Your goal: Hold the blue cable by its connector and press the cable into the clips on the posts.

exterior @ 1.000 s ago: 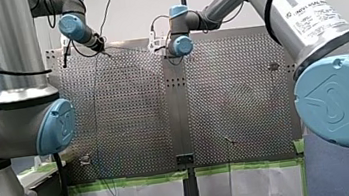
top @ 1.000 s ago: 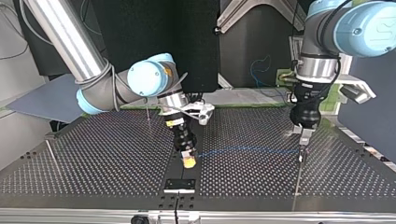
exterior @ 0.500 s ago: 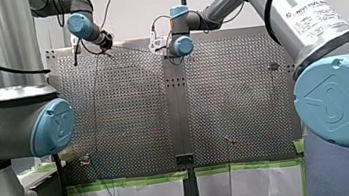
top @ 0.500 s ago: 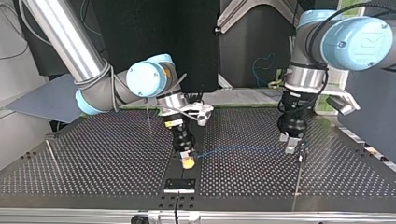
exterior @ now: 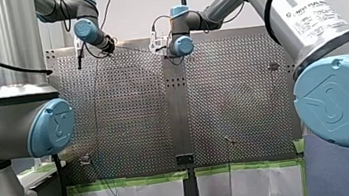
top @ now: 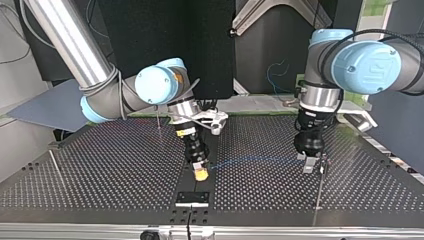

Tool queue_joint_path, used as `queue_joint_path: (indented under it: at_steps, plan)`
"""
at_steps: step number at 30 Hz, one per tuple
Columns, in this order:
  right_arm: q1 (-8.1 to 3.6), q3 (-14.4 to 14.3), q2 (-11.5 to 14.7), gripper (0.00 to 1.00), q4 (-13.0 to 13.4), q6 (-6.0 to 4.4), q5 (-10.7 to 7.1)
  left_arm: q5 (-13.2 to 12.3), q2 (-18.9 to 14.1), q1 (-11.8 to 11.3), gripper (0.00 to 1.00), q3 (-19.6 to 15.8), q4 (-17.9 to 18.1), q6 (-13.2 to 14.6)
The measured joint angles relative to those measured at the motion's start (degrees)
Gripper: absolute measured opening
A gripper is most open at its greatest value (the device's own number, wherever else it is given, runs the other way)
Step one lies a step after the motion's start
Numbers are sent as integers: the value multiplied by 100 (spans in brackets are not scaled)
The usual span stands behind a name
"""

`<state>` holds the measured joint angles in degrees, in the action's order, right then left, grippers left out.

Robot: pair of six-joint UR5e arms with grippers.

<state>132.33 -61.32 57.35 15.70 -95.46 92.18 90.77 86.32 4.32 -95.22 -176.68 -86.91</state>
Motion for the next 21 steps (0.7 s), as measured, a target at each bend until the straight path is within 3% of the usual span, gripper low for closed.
queue_joint_path:
  at_steps: [5, 15, 21]
  plan:
    - [4, 0, 0, 0, -3, 0, -5, 93, 121, 86, 100, 137, 91, -78]
    - [-1, 0, 0, 0, -19, 0, -6, 580, 485, 194, 100, 369, 170, -15]
    - [-4, 0, 1, 0, -18, 0, -6, 717, 535, 204, 100, 438, 229, 1]
